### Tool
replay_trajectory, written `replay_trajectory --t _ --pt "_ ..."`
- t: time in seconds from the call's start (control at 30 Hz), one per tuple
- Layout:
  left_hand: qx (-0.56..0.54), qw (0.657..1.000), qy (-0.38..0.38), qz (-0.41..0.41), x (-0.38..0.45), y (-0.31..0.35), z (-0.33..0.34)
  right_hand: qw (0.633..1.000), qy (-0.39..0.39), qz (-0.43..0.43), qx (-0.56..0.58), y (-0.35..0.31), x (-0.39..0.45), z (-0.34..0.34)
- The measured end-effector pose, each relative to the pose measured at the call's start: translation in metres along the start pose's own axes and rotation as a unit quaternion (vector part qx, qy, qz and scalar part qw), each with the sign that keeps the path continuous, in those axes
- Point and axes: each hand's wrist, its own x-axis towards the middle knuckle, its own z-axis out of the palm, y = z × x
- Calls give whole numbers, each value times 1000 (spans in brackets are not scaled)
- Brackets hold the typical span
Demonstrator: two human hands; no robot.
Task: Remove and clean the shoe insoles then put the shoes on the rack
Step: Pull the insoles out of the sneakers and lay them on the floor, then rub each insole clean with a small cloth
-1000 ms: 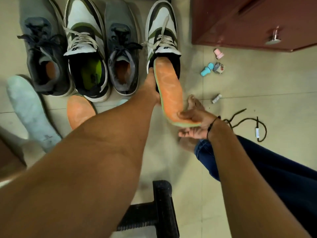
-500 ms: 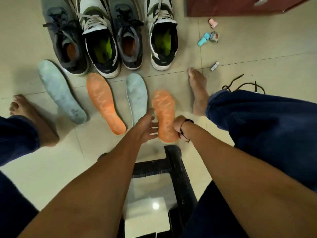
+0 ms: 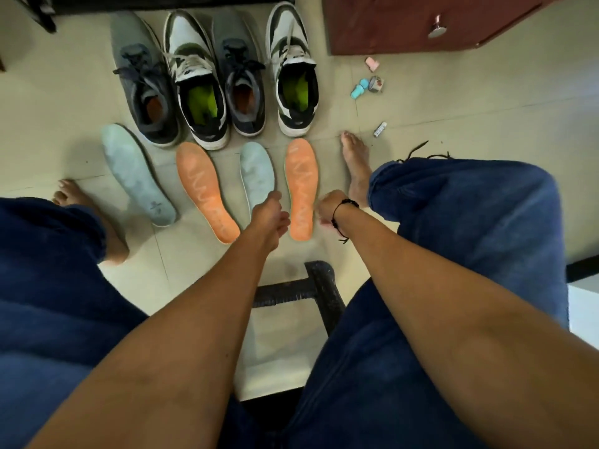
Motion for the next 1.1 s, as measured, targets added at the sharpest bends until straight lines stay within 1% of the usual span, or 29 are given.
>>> replay_trajectory --t 0.03,0.1,0.2,0.3,0.43,0.47,0.53,0.6,0.77,0.93,1.1 --pt "8 1000 -4 10 -6 3 0 999 3 -14 43 -2 -2 1" --pt "31 999 -16 36 -24 13 1 995 5 -14 100 -10 -16 -4" --pt "69 993 -23 90 -51 37 6 978 -25 -44 204 -31 -53 -12" --pt "54 987 -41 144 -84 72 10 962 -2 -113 249 -58 -90 -22" --pt "27 975 -60 214 -127 124 9 938 -24 -197 283 -103 -136 -39" --pt "26 971 -60 231 -139 137 7 928 -42 -213 303 -114 -151 -43" --pt "30 965 -60 254 -158 159 6 910 -43 -248 329 -131 -172 -49" --pt "34 959 -61 276 -178 176 5 899 -21 -267 345 -144 -191 -57" --pt "52 944 -63 320 -217 190 8 871 -9 -302 387 -157 -212 -75" --pt "78 939 -57 331 -221 201 25 875 -2 -320 363 -163 -210 -98" --pt "99 926 -61 360 -225 231 59 874 -11 -316 369 -181 -200 -135"
